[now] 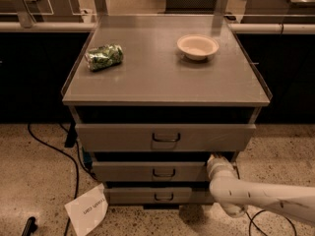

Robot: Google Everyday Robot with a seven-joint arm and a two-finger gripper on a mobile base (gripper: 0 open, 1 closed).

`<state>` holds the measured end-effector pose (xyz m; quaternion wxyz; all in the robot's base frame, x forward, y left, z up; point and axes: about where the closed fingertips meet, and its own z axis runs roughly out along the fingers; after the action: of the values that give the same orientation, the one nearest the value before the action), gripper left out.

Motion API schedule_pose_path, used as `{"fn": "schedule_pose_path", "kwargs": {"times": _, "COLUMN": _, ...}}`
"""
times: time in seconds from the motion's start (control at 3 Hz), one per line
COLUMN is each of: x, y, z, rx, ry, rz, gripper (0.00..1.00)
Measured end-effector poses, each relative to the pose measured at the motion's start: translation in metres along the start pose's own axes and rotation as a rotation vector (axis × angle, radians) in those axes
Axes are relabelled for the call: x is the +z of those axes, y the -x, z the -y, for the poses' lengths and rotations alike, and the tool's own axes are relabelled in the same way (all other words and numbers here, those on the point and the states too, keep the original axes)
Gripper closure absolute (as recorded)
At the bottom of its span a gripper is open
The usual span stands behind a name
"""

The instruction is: Open middle drawer

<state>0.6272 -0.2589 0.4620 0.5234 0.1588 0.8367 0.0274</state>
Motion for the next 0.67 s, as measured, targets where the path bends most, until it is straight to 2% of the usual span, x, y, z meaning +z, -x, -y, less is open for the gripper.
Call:
{"fn": "schedule_pose_path", "kwargs": {"times": 0.33, "x": 0.0129, "y": -0.0130, "z": 0.0180, "rx": 0.063, "ry": -0.077, "rz": -0.092, "gripper": 1.00}}
{"fn": "schedule_pose_path", "kwargs": {"times": 0.67, "x": 0.0128, "y": -0.0128, "z": 0.0180, "rx": 0.063, "ry": -0.077, "rz": -0.092, "gripper": 1.00}}
